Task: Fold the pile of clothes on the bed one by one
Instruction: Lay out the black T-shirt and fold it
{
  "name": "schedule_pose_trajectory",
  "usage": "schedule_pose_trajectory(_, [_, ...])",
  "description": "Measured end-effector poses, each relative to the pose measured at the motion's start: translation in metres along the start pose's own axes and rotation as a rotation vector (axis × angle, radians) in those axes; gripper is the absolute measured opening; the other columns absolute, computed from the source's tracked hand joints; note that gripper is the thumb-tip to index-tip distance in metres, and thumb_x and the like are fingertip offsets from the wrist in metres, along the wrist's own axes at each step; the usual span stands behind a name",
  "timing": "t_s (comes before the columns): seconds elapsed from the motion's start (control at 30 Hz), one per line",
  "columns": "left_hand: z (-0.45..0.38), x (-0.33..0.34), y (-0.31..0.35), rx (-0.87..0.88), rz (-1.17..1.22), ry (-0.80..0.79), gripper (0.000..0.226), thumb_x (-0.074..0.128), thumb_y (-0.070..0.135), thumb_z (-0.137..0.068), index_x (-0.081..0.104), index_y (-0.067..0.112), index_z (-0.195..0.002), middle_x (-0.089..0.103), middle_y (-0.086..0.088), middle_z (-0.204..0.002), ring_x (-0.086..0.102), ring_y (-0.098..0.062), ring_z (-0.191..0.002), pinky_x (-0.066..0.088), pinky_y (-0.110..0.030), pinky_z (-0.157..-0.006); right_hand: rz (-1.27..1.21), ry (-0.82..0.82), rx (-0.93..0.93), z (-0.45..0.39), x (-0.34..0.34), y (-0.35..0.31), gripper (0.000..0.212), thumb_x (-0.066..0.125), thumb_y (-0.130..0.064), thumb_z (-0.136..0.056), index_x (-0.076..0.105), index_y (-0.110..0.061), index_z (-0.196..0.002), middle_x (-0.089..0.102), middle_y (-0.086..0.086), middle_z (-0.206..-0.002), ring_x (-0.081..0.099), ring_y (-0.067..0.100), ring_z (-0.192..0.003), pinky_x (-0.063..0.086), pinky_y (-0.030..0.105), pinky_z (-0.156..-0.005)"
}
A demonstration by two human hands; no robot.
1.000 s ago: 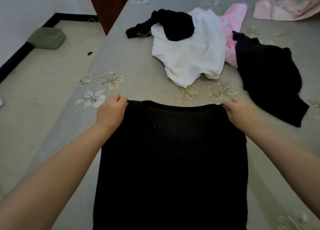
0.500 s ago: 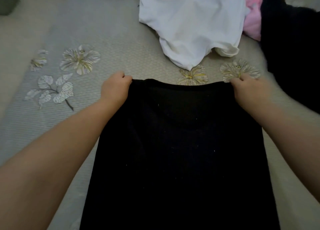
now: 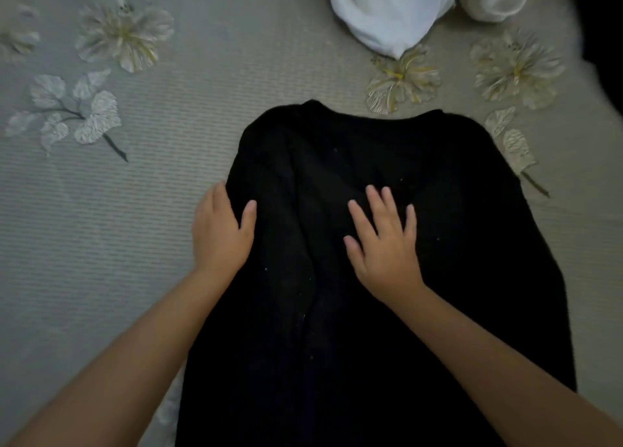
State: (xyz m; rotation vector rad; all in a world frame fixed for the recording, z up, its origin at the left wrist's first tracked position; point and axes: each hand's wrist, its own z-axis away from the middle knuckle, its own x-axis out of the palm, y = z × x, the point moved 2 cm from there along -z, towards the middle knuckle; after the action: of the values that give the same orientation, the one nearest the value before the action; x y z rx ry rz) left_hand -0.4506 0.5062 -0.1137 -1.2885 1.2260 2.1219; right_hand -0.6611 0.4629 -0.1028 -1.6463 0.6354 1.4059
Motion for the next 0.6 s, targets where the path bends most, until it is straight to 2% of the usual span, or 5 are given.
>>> schedule_pose_trajectory(0.1, [0.063,-0.003,-0.031,-0.049,-0.067,-0.071,0.051,0.05,0.025,-0.09,0.04,-0.003,-0.132,0.05,-0.022,-0.121,0.044,-0.034,-0.113,0.032,-0.04,-0.1,0.002,-0.095,-0.05,0.044,0.017,-0.041,0.048,0.039,-0.03,-0.083,0.06,-0.007,-0.119,0.054,0.02,-0.129,0.049,0.039,-0.12,0.033,0.063,-0.092])
schedule_pose_trajectory(0.27, [0.139,-0.011,-0.065,-0.086,-0.009,-0.107,0.038,0.058,0.007,-0.086,0.054,0.001,-0.123,0.056,-0.021,-0.09,0.054,-0.032,-0.084,0.045,-0.039,-0.077,0.076,-0.263,-0.033,0.078,0.042,-0.067,0.053,0.07,-0.026,-0.077,0.055,-0.008,-0.124,0.052,0.019,-0.131,0.048,0.04,-0.121,0.031,0.068,-0.091])
schedule_pose_trajectory(0.33, [0.162,-0.016,-0.074,-0.134,0.044,-0.102,0.033,0.057,0.003,-0.085,0.059,0.002,-0.118,0.058,-0.02,-0.085,0.053,-0.028,-0.079,0.045,-0.036,-0.072,0.122,-0.26,-0.02,0.08,0.044,-0.068,0.054,0.068,-0.026,-0.079,0.053,-0.009,-0.127,0.049,0.019,-0.134,0.046,0.04,-0.123,0.028,0.069,-0.093])
schedule_pose_trajectory(0.47, [0.203,-0.022,-0.097,-0.207,0.101,-0.157,0.021,0.056,0.008,-0.087,0.065,0.001,-0.105,0.064,-0.018,-0.088,0.056,-0.026,-0.08,0.029,-0.02,-0.063,0.042,-0.336,0.005,0.082,0.048,-0.063,0.057,0.048,-0.028,-0.093,0.027,-0.014,-0.143,0.02,0.013,-0.152,0.013,0.032,-0.141,0.005,0.061,-0.108])
schedule_pose_trajectory(0.6, [0.238,-0.031,-0.119,-0.269,0.167,-0.256,0.016,0.058,0.009,-0.086,0.065,-0.001,-0.095,0.066,-0.017,-0.082,0.059,-0.028,-0.076,0.031,-0.023,-0.059,0.063,-0.389,0.024,0.087,0.037,-0.068,0.061,0.043,-0.026,-0.094,0.015,-0.014,-0.146,0.009,0.012,-0.154,0.003,0.03,-0.142,0.004,0.056,-0.11])
